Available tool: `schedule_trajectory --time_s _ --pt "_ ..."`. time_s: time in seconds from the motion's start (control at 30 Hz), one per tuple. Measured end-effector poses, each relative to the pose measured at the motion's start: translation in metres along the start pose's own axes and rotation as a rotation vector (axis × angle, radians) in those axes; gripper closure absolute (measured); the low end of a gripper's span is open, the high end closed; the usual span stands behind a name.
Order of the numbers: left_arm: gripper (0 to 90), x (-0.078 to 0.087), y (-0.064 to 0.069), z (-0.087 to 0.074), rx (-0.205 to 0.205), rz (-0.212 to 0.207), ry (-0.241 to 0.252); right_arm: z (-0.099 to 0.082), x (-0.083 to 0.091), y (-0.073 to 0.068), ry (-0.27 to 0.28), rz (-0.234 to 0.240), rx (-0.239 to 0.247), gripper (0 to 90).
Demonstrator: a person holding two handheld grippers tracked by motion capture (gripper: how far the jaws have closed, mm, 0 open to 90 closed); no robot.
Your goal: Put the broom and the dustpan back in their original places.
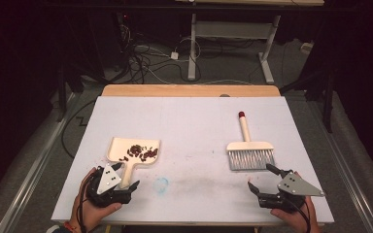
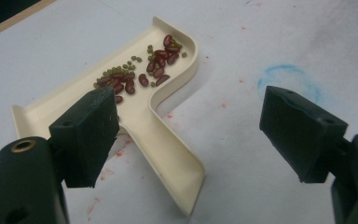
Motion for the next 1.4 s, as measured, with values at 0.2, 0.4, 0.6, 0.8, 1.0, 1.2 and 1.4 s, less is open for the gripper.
schedule_trajectory --time_s 0.2,0.4,0.6,0.8,1.0,1.2,1.4 --pt "19.2 -0.0029 0.0001 0.0004 -0.004 -0.004 -0.004 -0.0004 -0.0011 0.0027 -0.004 -0.006 -0.004 16.6" --pt "19.2 -0.0032 0.0007 0.0009 -0.005 -0.003 -0.005 -0.0005 0.0002 0.0025 0.001 -0.012 -0.004 16.8" --pt "19.2 -0.0044 0.0012 0.0003 -0.008 -0.008 -0.012 0.0003 0.0 0.0013 0.002 -0.02 0.005 16.8" --pt "19.2 -0.0054 0.0012 0.0003 -0.008 -0.01 -0.014 0.0005 -0.0001 0.0013 -0.001 -0.023 0.013 16.9" --pt "19.2 -0.0068 -0.0002 0.0004 -0.007 -0.006 -0.018 0.0028 0.0014 0.0005 0.0 -0.03 0.038 16.9" --pt "19.2 -0.0074 -0.0004 0.0011 -0.003 -0.001 -0.015 0.0033 0.001 -0.0007 -0.004 -0.028 0.047 17.0" --pt "19.2 -0.008 0.0 0.0025 -0.009 0.004 -0.012 0.0028 0.0003 -0.0003 -0.013 -0.029 0.039 17.0"
Point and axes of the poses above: each handheld gripper's, and its own axes: x roughly backward along the jaws, z roughly out of its top, y roughly to its right, the point moved 2 cm from there along -x, roughly forward along the jaws, and after that the axes turned 13 degrees about z, right-handed, at the moved point
